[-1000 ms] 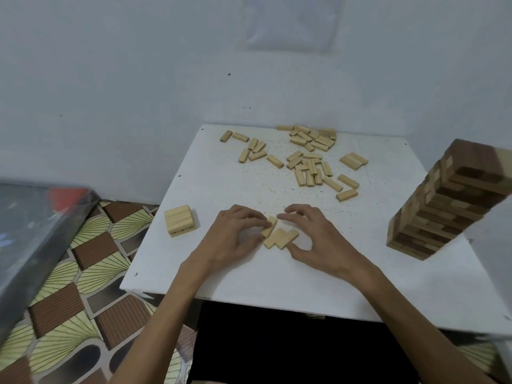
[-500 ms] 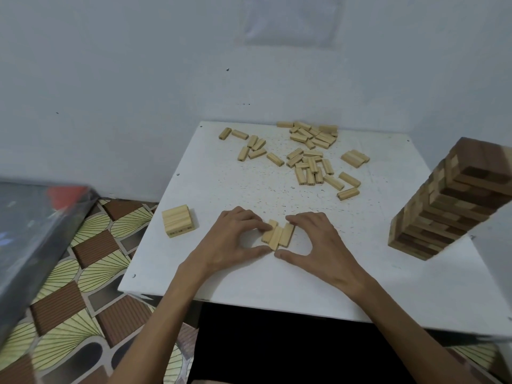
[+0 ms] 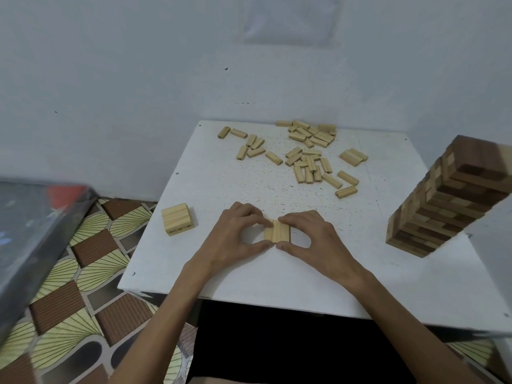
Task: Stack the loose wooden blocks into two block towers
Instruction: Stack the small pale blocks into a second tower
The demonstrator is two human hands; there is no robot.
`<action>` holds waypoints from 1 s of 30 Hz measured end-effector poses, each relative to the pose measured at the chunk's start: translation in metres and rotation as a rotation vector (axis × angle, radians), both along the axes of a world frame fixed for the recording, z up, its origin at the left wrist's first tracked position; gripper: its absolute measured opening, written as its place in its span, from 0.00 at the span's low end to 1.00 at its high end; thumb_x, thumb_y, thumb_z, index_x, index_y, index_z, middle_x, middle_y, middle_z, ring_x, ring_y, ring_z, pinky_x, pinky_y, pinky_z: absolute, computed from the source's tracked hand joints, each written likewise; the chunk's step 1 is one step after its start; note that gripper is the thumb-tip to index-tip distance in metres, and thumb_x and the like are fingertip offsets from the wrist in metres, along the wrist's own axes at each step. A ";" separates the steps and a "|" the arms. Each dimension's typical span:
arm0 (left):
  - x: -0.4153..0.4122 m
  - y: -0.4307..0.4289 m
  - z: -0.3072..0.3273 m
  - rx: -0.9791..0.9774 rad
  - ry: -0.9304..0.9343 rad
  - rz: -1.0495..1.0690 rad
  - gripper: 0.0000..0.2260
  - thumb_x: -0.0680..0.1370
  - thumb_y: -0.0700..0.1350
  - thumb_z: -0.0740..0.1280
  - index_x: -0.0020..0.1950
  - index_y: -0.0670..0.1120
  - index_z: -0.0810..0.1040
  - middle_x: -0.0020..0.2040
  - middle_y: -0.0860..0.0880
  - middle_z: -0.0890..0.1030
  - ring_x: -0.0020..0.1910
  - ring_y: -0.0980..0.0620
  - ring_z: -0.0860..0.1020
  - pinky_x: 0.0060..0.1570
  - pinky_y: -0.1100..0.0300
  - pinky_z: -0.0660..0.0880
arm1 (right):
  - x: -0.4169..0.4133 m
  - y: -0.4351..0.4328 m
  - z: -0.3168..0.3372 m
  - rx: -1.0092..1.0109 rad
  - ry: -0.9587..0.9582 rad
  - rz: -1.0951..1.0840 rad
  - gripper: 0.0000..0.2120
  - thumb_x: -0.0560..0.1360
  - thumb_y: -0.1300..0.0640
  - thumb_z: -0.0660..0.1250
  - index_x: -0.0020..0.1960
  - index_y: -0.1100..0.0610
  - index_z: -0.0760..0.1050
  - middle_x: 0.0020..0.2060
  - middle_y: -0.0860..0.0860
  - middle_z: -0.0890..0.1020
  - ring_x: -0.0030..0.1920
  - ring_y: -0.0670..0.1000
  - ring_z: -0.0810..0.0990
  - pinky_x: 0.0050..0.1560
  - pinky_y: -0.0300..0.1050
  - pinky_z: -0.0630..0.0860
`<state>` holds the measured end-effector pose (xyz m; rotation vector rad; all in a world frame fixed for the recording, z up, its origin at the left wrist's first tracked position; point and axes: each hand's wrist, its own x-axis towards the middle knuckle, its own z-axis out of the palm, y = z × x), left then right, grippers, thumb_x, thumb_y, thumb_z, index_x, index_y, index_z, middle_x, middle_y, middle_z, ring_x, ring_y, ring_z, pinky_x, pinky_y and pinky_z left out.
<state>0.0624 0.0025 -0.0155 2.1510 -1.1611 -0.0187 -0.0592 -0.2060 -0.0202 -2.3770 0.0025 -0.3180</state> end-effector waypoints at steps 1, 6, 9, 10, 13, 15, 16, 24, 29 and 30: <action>-0.001 0.000 0.000 -0.005 0.004 0.012 0.22 0.72 0.61 0.76 0.63 0.56 0.82 0.59 0.60 0.79 0.61 0.57 0.73 0.60 0.53 0.71 | 0.001 -0.001 0.002 0.013 0.009 0.012 0.27 0.73 0.45 0.79 0.69 0.51 0.79 0.61 0.40 0.80 0.65 0.41 0.73 0.67 0.37 0.70; -0.001 0.004 0.004 0.069 0.107 0.058 0.32 0.70 0.61 0.78 0.72 0.62 0.74 0.62 0.72 0.70 0.67 0.61 0.67 0.67 0.62 0.64 | -0.001 -0.012 0.008 0.071 0.130 0.031 0.33 0.69 0.43 0.81 0.71 0.41 0.75 0.58 0.31 0.74 0.60 0.36 0.73 0.59 0.28 0.70; -0.001 0.003 0.006 0.063 0.104 0.038 0.30 0.71 0.58 0.79 0.72 0.59 0.76 0.59 0.81 0.69 0.65 0.72 0.64 0.67 0.69 0.60 | 0.000 -0.012 0.009 0.088 0.112 0.017 0.30 0.70 0.44 0.81 0.70 0.41 0.76 0.57 0.33 0.74 0.58 0.35 0.74 0.57 0.27 0.70; -0.001 0.003 0.006 0.056 0.102 0.036 0.29 0.71 0.57 0.80 0.71 0.58 0.77 0.59 0.81 0.69 0.64 0.73 0.64 0.67 0.69 0.59 | 0.001 -0.011 0.008 0.098 0.102 0.012 0.29 0.70 0.45 0.81 0.69 0.42 0.77 0.57 0.34 0.75 0.58 0.35 0.74 0.57 0.27 0.70; 0.001 0.003 0.002 0.047 0.121 0.052 0.28 0.70 0.61 0.78 0.69 0.61 0.77 0.62 0.68 0.75 0.67 0.65 0.68 0.69 0.62 0.61 | 0.003 -0.010 0.007 0.108 0.076 0.006 0.28 0.70 0.47 0.81 0.68 0.43 0.79 0.56 0.37 0.76 0.57 0.36 0.75 0.57 0.27 0.69; 0.002 0.003 0.001 0.047 0.131 0.053 0.28 0.70 0.64 0.76 0.68 0.63 0.78 0.62 0.63 0.76 0.67 0.63 0.68 0.70 0.61 0.62 | 0.003 -0.009 0.006 0.111 0.064 0.004 0.27 0.70 0.48 0.82 0.67 0.44 0.79 0.55 0.37 0.76 0.57 0.37 0.75 0.57 0.27 0.70; 0.001 0.003 0.002 0.044 0.130 0.053 0.27 0.70 0.63 0.77 0.68 0.62 0.78 0.62 0.64 0.76 0.67 0.65 0.68 0.70 0.62 0.61 | 0.003 -0.009 0.005 0.112 0.056 0.004 0.27 0.70 0.48 0.82 0.67 0.44 0.79 0.55 0.37 0.76 0.57 0.38 0.75 0.57 0.27 0.70; -0.002 0.002 0.004 -0.017 0.164 0.037 0.25 0.69 0.55 0.82 0.64 0.57 0.80 0.57 0.64 0.78 0.63 0.62 0.73 0.68 0.59 0.64 | 0.011 -0.006 0.003 0.105 0.036 0.079 0.27 0.70 0.52 0.80 0.66 0.44 0.76 0.56 0.41 0.79 0.58 0.45 0.77 0.54 0.33 0.71; 0.003 0.015 0.008 -0.072 0.190 0.048 0.19 0.69 0.58 0.80 0.58 0.60 0.83 0.58 0.61 0.81 0.63 0.55 0.74 0.67 0.52 0.68 | 0.022 0.001 0.011 0.142 -0.067 0.175 0.20 0.69 0.57 0.81 0.59 0.49 0.80 0.55 0.41 0.81 0.55 0.48 0.79 0.54 0.43 0.78; 0.004 0.019 0.011 -0.075 0.178 0.031 0.17 0.69 0.57 0.80 0.56 0.59 0.84 0.58 0.62 0.82 0.63 0.55 0.74 0.66 0.50 0.69 | 0.027 0.003 0.013 0.151 -0.092 0.209 0.18 0.69 0.59 0.81 0.57 0.51 0.82 0.56 0.41 0.82 0.57 0.49 0.80 0.54 0.44 0.79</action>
